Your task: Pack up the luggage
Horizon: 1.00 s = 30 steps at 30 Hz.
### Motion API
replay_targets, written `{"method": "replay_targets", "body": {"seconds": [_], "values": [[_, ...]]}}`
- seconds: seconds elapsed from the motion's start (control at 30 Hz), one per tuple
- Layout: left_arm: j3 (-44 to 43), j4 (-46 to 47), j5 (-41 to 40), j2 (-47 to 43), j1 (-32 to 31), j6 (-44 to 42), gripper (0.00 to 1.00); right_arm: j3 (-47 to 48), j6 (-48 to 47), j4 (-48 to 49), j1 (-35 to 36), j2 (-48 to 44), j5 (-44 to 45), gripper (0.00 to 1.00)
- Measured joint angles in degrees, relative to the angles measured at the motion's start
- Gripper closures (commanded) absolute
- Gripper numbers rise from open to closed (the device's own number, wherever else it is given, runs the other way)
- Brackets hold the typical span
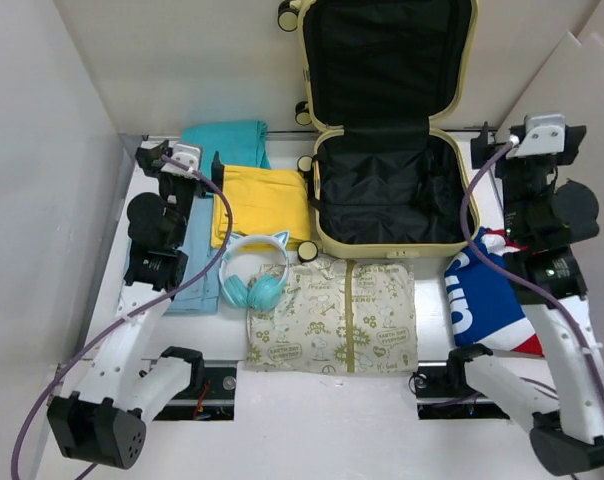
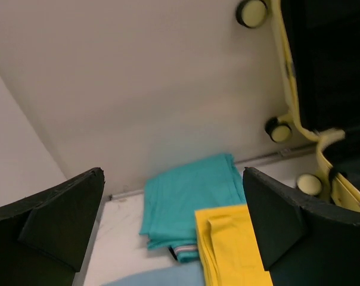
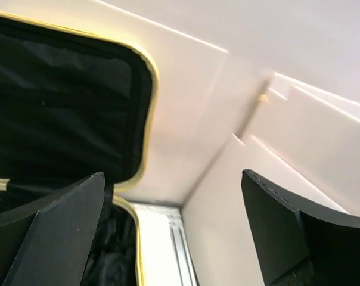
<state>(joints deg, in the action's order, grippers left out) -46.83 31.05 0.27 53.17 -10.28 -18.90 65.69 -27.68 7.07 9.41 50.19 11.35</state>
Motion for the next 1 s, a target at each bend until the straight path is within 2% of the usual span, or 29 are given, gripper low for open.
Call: {"method": "replay_targets", "body": {"seconds": [0.1,0.17,0.2,0.27,0.37,0.43,0.63,0.83,1.0], "values": [[-2.8,-11.7,1.3,-1.7,-2.4,0.1,0.00,9.4,-3.9,-11.7,9.1,1.2,17.1,0.00],[-2.8,-19.7,4.3,-3.2,-3.4,0.8,0.00,11.9,-0.9,-20.0,12.7,2.6,26.0,0.00],[-2.8,-22.9,6.0,-3.8,-3.6,1.2,0.00,13.0,2.3,-25.3,12.9,3.6,26.8,0.00],[-2.8,-28.7,10.1,-5.0,-3.6,2.1,0.00,14.5,8.0,-34.9,11.6,5.2,22.0,0.00],[-2.8,-34.8,15.0,-6.3,-3.6,3.8,0.00,13.4,15.4,-45.1,8.8,5.7,6.9,0.00],[-2.7,-37.9,16.7,-6.8,-3.6,4.7,0.00,10.8,22.2,-51.0,9.2,5.0,1.0,0.00],[-0.9,-41.7,17.7,-8.1,-3.6,6.2,0.00,-9.4,43.2,-61.1,19.5,0.3,-8.6,0.00],[0.0,-42.1,17.9,-10.2,-3.6,7.6,0.00,-23.4,52.8,-61.2,20.2,1.3,-16.4,0.00],[0.4,-42.1,18.8,-12.3,-3.6,8.5,0.00,-27.0,53.3,-56.7,15.7,6.6,-19.8,0.00]]}}
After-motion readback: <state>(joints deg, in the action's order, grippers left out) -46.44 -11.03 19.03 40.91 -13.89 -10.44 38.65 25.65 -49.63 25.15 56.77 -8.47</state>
